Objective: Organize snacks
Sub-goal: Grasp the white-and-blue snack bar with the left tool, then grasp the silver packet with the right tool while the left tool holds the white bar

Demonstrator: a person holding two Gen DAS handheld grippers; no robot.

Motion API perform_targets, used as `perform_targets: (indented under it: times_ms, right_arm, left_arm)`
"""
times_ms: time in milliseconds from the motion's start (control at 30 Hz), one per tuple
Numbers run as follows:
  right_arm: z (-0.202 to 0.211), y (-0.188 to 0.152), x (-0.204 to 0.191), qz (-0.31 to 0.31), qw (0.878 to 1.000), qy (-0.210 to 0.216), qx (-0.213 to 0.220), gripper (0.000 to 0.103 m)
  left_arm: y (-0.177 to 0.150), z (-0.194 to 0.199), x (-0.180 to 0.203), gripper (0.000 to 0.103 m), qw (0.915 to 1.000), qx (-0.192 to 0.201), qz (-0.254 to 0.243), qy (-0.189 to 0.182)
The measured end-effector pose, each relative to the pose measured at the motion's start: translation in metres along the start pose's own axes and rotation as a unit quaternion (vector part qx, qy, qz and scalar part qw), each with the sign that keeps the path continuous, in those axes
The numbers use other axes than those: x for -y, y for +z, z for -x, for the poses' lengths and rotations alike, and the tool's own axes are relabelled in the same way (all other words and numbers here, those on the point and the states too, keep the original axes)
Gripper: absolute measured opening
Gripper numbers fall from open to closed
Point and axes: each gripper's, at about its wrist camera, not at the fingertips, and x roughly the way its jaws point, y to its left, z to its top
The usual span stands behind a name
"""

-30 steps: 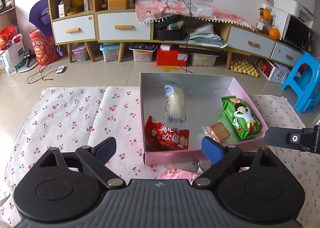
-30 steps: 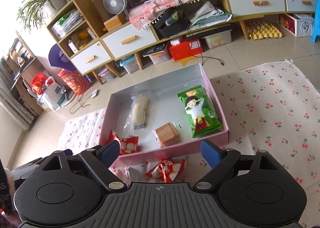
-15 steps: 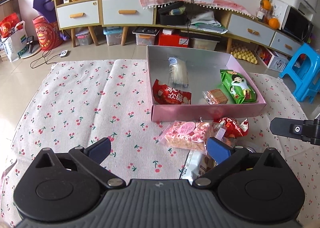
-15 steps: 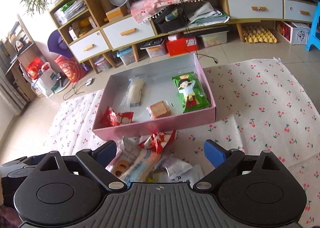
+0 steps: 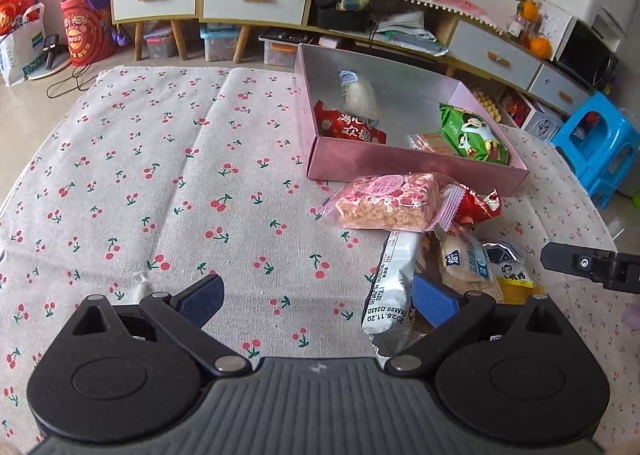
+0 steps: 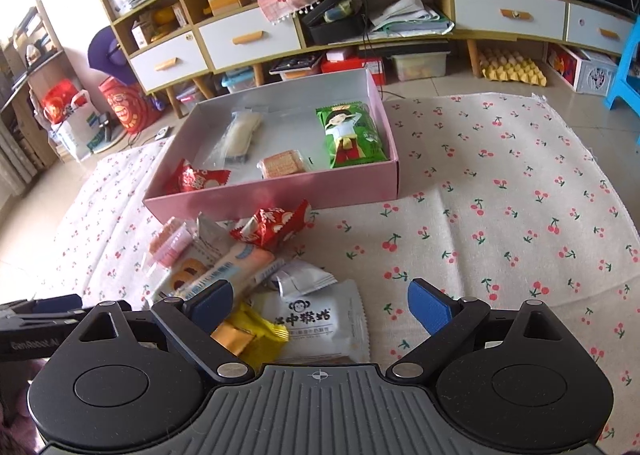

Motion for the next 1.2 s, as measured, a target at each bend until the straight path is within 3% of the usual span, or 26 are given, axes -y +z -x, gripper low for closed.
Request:
perform_targets:
  times_ms: [200, 333, 567, 700, 867, 967, 1067, 1200]
  right_arm:
    - [-0.01, -0.007, 0.016, 0.004, 1.0, -0.019, -0.02, 0.096]
    - [-0.016, -0.008, 0.026, -0.014, 0.999, -0.025, -0.03, 0.096]
    - [-0.021, -0.002, 0.018, -0.019, 0.999, 0.014, -0.025, 0.096]
    - [-0.027, 0.005, 0.01, -0.022, 0.999, 0.029, -0.016, 0.095]
    - [-0.038, 0.014, 0.003, -0.013, 0.999, 0.031, -0.014, 0.092]
    - [-0.045, 0.017, 0.001, -0.014, 0.999, 0.039, -0.024, 0.084]
    - [-0.052, 0.017, -0.002, -0.017, 0.998, 0.048, -0.039, 0.068]
    - [-0.055, 0.015, -0.01, 0.004, 0.999, 0.03, -0.042, 0.054]
  left_arm:
    - [0.0, -0.003, 0.003, 0.094, 0.9993, 0.001, 0.008, -0.037]
    - [0.0, -0.009, 0.01, 0.08, 0.999, -0.007, 0.0, -0.043]
    - [0.0, -0.016, 0.011, 0.055, 0.9981, -0.015, 0.013, -0.058]
    - [0.0, -0.018, 0.009, 0.049, 0.997, -0.017, 0.017, -0.073]
    - [0.001, -0.02, 0.007, 0.034, 0.994, -0.022, 0.02, -0.106]
    - [0.001, -0.02, 0.007, 0.029, 0.9928, -0.022, 0.015, -0.117]
    - [0.002, -0.021, 0.008, 0.028, 0.9925, -0.022, 0.011, -0.12]
    - [0.005, -0.021, 0.008, 0.027, 0.9923, -0.027, 0.009, -0.121]
